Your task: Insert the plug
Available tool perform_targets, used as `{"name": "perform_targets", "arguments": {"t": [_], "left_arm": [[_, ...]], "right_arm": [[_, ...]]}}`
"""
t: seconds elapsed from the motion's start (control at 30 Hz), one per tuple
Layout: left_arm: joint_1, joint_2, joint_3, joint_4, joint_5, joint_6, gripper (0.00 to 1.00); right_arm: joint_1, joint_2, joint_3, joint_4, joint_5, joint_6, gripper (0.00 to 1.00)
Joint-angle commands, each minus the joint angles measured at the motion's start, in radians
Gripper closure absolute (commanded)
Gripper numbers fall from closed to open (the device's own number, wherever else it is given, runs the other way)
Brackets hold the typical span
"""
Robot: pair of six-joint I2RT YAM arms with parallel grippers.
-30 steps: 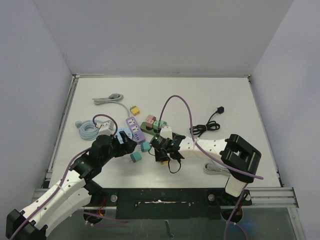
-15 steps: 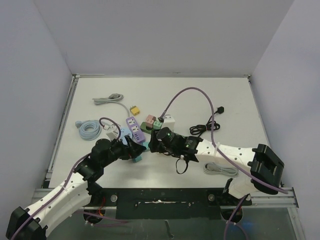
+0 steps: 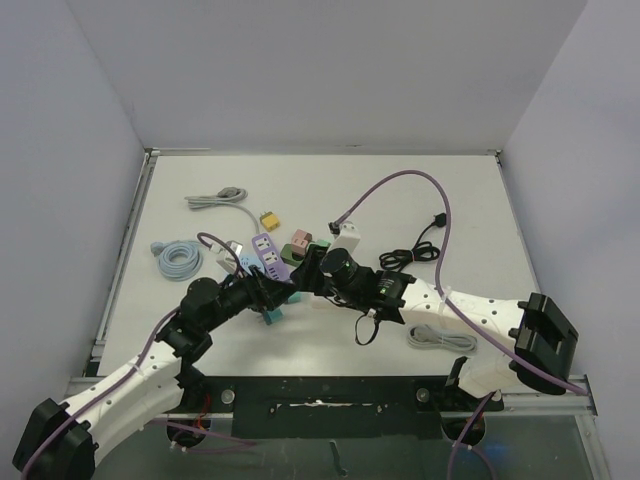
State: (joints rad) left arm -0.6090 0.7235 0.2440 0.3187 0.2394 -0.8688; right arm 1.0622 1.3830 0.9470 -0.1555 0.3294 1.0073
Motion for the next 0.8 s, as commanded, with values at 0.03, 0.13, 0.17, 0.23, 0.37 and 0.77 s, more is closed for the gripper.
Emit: {"name": "perform_targets", "arguments": {"t": [0.03,0.13,0.17,0.23,0.37,0.77], "left_arm": [[0.002,0.028,-0.015,0.245,-0.003,-0.051,0.43],[0.000,0.052,-0.013,0.260,-0.012,-0.056,0.43],[0.000,0.060,-0.012,0.261,-0.016,-0.057,0.43],[0.000,0.071,-0.011,0.267,-0.029,-0.068,0.43],[-0.001,0.092,-0.005,0.302,-0.045,-0.087,0.54],[0.005,0.056,0.016,0.303,-0.006,-0.101,0.79]], "right_arm": [[0.007,-0.035,0.027,0.072,-0.006,0.040,0.53],[0.007,-0.031,0.033,0.076,-0.014,0.043,0.53],[0.008,-0.029,0.035,0.078,-0.015,0.044,0.53],[0.007,-0.022,0.039,0.083,-0.025,0.045,0.52],[0.007,-0.008,0.041,0.112,-0.058,0.036,0.52],[-0.044,-0.140,-0.101,0.315,-0.199,-0.044,0.22]]}}
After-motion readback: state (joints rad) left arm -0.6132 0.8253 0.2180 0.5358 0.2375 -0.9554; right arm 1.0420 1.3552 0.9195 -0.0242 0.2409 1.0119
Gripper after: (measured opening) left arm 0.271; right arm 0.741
